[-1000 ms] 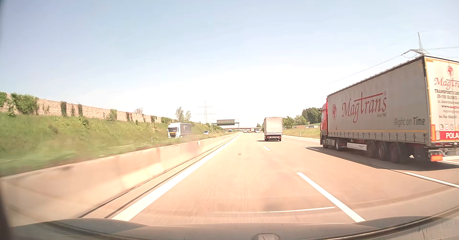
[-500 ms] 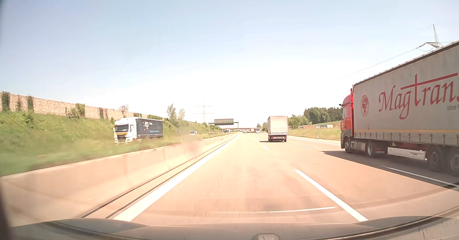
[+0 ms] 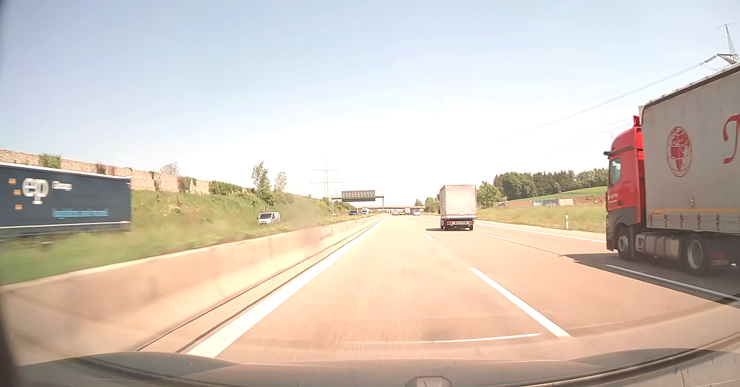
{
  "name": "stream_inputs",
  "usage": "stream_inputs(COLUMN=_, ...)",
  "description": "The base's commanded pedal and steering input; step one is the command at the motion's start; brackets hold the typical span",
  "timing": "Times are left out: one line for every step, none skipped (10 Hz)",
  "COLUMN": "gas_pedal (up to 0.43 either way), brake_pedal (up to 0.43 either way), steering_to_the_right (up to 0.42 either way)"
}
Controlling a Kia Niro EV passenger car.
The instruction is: Follow the waypoints while adhering to traffic rules and regulations
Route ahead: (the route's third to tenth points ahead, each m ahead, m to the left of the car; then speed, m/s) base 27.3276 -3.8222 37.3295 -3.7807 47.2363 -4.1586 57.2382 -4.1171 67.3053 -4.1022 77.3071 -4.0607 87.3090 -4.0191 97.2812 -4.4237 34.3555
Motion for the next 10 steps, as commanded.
stream_inputs(gas_pedal=0.331, brake_pedal=0.000, steering_to_the_right=-0.001)
stream_inputs(gas_pedal=0.331, brake_pedal=0.000, steering_to_the_right=-0.001)
stream_inputs(gas_pedal=0.331, brake_pedal=0.000, steering_to_the_right=0.000)
stream_inputs(gas_pedal=0.331, brake_pedal=0.000, steering_to_the_right=0.000)
stream_inputs(gas_pedal=0.331, brake_pedal=0.000, steering_to_the_right=0.000)
stream_inputs(gas_pedal=0.331, brake_pedal=0.000, steering_to_the_right=-0.001)
stream_inputs(gas_pedal=0.331, brake_pedal=0.000, steering_to_the_right=-0.001)
stream_inputs(gas_pedal=0.331, brake_pedal=0.000, steering_to_the_right=0.000)
stream_inputs(gas_pedal=0.331, brake_pedal=0.000, steering_to_the_right=-0.001)
stream_inputs(gas_pedal=0.331, brake_pedal=0.000, steering_to_the_right=0.000)
